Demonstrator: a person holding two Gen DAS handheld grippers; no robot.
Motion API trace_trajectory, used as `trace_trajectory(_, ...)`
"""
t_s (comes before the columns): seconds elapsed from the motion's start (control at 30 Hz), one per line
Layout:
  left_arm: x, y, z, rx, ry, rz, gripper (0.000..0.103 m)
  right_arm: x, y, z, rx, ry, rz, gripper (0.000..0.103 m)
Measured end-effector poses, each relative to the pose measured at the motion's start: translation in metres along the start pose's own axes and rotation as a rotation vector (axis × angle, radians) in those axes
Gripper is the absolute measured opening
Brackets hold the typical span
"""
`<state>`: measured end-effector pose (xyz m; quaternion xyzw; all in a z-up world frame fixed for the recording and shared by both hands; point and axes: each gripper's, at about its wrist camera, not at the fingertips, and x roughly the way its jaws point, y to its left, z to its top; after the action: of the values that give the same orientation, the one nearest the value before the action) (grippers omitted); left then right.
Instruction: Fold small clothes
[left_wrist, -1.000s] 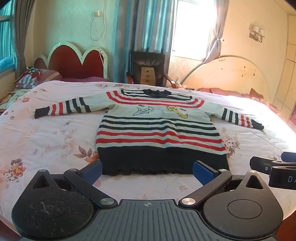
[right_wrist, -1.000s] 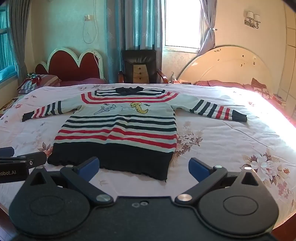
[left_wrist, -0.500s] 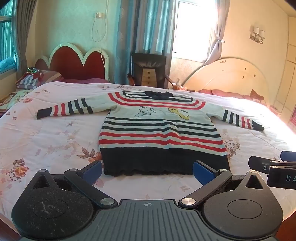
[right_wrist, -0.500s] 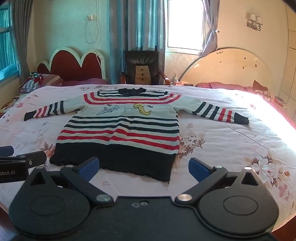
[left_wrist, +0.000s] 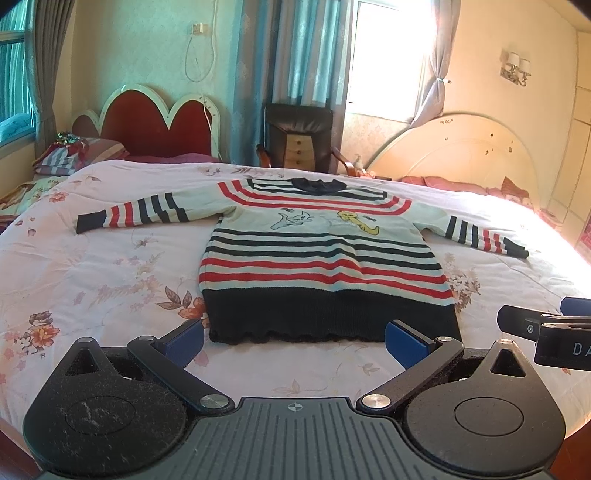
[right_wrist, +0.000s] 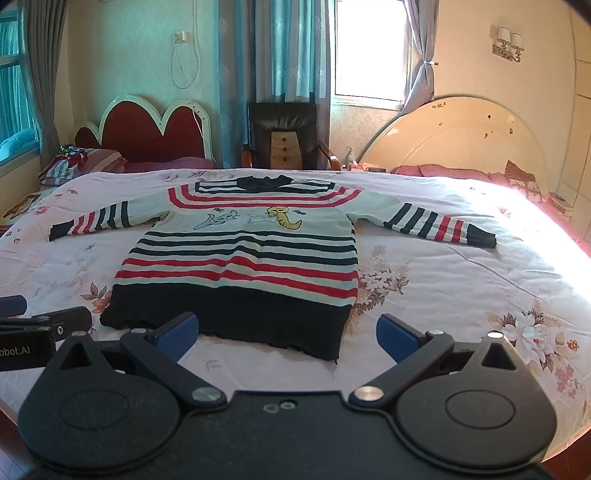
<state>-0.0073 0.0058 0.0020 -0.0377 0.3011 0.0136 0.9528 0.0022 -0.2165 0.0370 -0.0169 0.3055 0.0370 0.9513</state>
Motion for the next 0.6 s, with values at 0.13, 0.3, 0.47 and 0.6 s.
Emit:
trace_trajectory(0.13,0.0005,0.0010,-0.0002,0.000,-0.002,0.000,0.103,-0.0007,-0.0001,-0.0004,0.000,0.000,0.001,0.102)
trace_trajectory(0.3,0.0005,0.0009,0.0004,0.002,0.000,-0.003,0.103,-0.0009,0.0002,-0.0004,0.002,0.001,-0.001,0.102)
trace_trajectory(0.47,0.0016,-0.0001,0.0007,0.003,0.001,-0.006,0.103,0.0009,-0.0018,-0.0003,0.006,0.006,0.000,0.102)
trace_trajectory(0.6,0.0016,0.0001,0.0020,0.007,0.001,-0.008,0.103,0.0022,-0.0026,-0.0007,0.008,0.005,-0.002,0.102)
